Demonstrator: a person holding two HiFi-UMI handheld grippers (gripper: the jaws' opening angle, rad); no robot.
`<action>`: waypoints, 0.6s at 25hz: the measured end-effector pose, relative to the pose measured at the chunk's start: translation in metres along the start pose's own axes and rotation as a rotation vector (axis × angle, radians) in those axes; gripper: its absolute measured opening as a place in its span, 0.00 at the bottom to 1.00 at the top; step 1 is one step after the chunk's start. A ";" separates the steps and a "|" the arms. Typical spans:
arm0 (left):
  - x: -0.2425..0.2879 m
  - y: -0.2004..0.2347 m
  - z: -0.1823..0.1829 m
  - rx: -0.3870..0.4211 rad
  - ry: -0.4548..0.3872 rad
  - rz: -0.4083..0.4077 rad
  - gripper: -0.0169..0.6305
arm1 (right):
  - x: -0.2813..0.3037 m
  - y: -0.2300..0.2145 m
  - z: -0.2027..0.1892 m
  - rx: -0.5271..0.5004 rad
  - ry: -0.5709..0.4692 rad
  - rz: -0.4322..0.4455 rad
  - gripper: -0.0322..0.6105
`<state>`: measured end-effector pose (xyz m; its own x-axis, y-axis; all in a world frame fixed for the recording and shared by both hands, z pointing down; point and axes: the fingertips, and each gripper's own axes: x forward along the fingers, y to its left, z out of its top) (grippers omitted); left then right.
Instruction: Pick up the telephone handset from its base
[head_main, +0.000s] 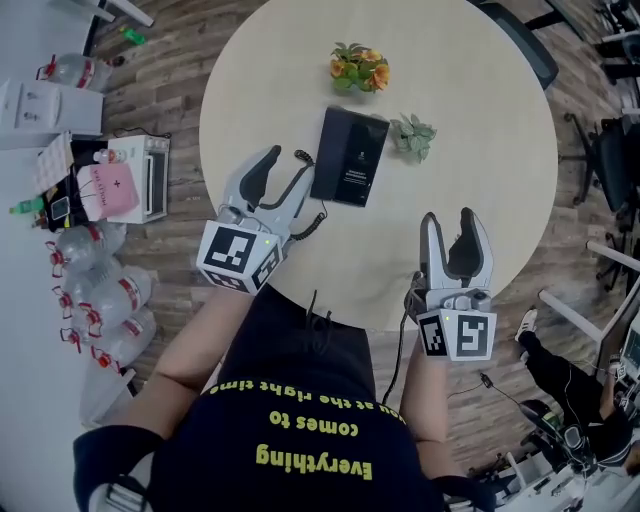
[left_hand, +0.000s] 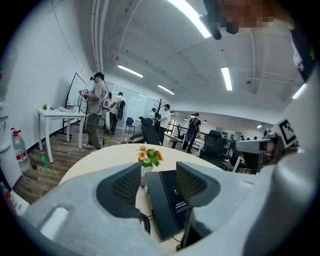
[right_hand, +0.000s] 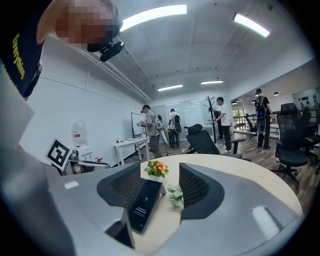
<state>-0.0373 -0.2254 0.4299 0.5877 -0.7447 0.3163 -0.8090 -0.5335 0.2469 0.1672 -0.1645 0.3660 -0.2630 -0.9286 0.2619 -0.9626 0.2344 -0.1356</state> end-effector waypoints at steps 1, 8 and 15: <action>0.003 0.000 -0.005 -0.006 0.011 -0.001 0.37 | 0.001 -0.001 -0.003 0.003 0.009 0.000 0.42; 0.022 0.003 -0.034 -0.039 0.062 -0.012 0.38 | 0.011 0.000 -0.019 0.023 0.038 0.010 0.42; 0.047 0.006 -0.059 -0.045 0.111 -0.032 0.38 | 0.017 0.005 -0.029 0.035 0.066 0.037 0.42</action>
<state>-0.0132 -0.2398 0.5003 0.6133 -0.6773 0.4063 -0.7897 -0.5358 0.2989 0.1563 -0.1703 0.3977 -0.3030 -0.8983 0.3183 -0.9496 0.2567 -0.1797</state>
